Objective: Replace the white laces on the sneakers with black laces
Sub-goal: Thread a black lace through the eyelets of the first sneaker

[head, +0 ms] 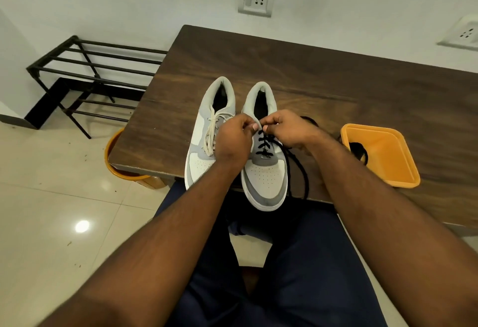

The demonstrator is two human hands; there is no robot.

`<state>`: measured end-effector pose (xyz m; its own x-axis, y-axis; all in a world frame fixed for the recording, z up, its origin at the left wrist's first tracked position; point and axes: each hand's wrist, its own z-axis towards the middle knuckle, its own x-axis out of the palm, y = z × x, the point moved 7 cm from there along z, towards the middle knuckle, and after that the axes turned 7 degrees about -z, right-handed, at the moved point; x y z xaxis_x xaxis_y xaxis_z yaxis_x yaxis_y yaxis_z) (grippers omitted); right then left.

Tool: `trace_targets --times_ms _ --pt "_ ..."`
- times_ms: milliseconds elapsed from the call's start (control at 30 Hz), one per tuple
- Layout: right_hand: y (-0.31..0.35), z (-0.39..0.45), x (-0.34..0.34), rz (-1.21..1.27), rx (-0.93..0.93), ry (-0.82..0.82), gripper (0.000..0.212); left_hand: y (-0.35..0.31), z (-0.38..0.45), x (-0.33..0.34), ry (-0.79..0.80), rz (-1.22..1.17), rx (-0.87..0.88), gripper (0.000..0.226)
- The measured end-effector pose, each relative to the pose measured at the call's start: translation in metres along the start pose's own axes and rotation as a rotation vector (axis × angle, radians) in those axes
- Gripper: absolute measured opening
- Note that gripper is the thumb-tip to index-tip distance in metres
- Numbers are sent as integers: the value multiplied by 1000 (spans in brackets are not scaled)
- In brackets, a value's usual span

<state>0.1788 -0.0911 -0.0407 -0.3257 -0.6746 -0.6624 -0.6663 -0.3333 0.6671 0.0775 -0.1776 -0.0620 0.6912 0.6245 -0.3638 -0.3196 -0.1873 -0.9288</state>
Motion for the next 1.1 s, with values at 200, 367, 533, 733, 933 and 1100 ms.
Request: trace_targets --times_ms 200,367,533,733,933,1100 --pt "-6 -3 -3 -53 -63 -4 34 0 3 -13 -129 -80 -11 25" --pt "-19 -10 -11 -311 -112 -68 51 11 6 -99 -742 -379 -189 24" --pt "-23 -9 -11 -270 -155 -195 51 -14 1 -121 -714 -185 -9 23" --pt "-34 -10 -16 -108 -120 -430 44 -19 -2 -26 -30 -10 94 21" --pt "-25 -11 -12 -203 -108 -491 10 -4 -4 0 0 5 42 7" --pt "-25 -7 -13 -424 -164 -466 9 -7 3 -39 -251 -79 48 15"
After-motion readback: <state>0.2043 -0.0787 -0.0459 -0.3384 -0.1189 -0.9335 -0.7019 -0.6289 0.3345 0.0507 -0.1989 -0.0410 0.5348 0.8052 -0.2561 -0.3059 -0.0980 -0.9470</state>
